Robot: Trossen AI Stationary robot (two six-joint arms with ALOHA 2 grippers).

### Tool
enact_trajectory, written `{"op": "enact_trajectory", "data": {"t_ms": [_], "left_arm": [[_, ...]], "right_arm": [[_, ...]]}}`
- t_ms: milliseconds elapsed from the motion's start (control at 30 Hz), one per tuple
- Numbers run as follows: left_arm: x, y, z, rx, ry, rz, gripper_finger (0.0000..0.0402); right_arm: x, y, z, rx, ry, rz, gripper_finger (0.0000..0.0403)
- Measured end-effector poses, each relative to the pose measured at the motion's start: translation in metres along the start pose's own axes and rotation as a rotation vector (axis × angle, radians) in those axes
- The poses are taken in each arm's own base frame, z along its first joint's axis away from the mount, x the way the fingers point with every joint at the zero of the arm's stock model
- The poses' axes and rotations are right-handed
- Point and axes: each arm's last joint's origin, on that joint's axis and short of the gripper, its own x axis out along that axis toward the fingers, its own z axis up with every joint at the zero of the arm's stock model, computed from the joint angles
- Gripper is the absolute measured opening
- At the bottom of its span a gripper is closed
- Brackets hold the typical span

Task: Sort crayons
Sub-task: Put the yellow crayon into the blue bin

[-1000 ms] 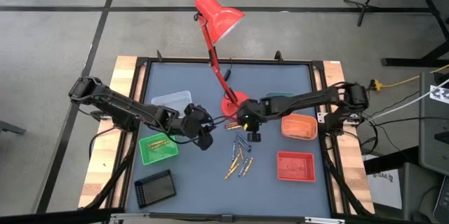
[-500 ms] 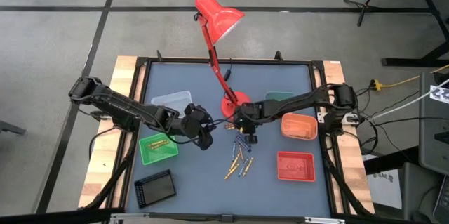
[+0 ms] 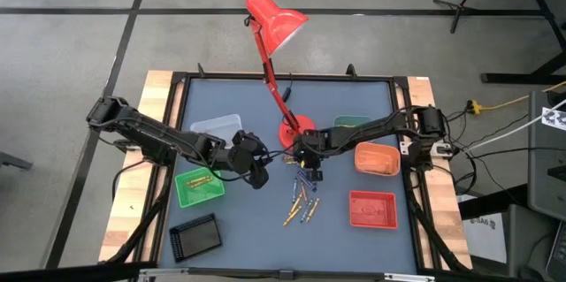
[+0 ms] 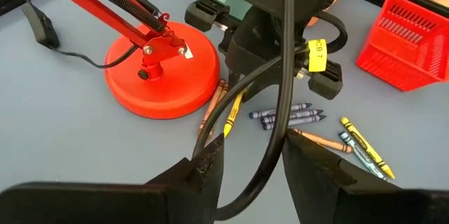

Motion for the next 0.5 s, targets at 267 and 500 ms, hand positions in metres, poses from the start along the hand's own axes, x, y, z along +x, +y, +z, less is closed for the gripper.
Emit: {"op": "enact_trajectory", "data": {"t_ms": [267, 500], "left_arm": [[-0.0001, -0.0001, -0.0001, 0.0, 0.0, 0.0, 0.0127], [-0.001, -0.0004, -0.0024, 0.03, 0.064, -0.056, 0.0127]], "right_arm": [[0.0002, 0.0002, -0.0002, 0.0, 0.002, 0.003, 0.0041], [0.0003, 0.0005, -0.0005, 0.001, 0.005, 0.008, 0.0013]]}}
